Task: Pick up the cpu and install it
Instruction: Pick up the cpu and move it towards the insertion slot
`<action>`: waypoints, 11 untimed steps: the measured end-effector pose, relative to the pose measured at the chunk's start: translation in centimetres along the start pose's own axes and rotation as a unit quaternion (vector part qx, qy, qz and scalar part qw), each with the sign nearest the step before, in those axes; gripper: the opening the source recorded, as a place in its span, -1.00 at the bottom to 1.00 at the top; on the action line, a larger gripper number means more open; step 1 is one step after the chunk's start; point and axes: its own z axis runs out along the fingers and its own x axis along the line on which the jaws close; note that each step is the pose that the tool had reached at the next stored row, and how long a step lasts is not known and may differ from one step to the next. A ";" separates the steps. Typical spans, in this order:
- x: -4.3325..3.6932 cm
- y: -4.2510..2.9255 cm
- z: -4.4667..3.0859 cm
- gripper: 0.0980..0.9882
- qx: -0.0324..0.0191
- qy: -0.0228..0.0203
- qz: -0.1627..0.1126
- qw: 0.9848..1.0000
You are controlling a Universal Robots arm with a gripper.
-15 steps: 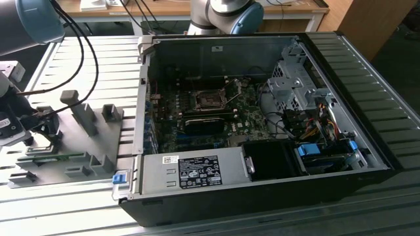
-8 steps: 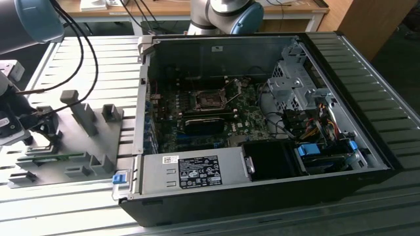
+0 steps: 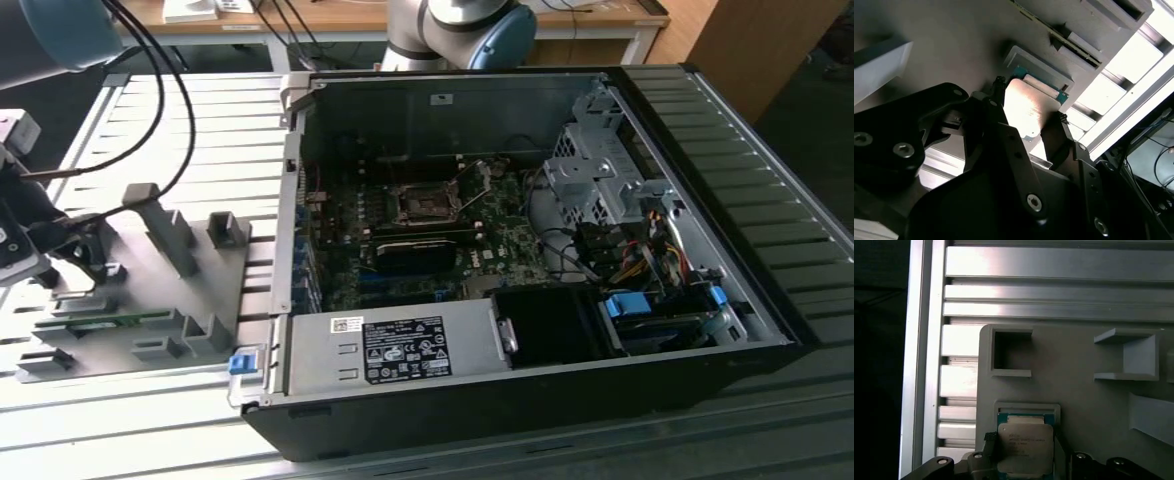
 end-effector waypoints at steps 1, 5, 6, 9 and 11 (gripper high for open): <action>0.00 0.01 -0.16 0.00 0.000 0.000 0.000 1.000; 0.01 0.02 -0.47 0.00 0.000 0.000 0.000 1.000; 0.01 0.03 -0.57 0.00 0.000 0.000 0.000 1.000; 0.01 0.05 -0.93 0.00 0.000 0.000 0.000 1.000; 0.02 0.06 -1.17 0.00 0.000 0.000 0.000 1.000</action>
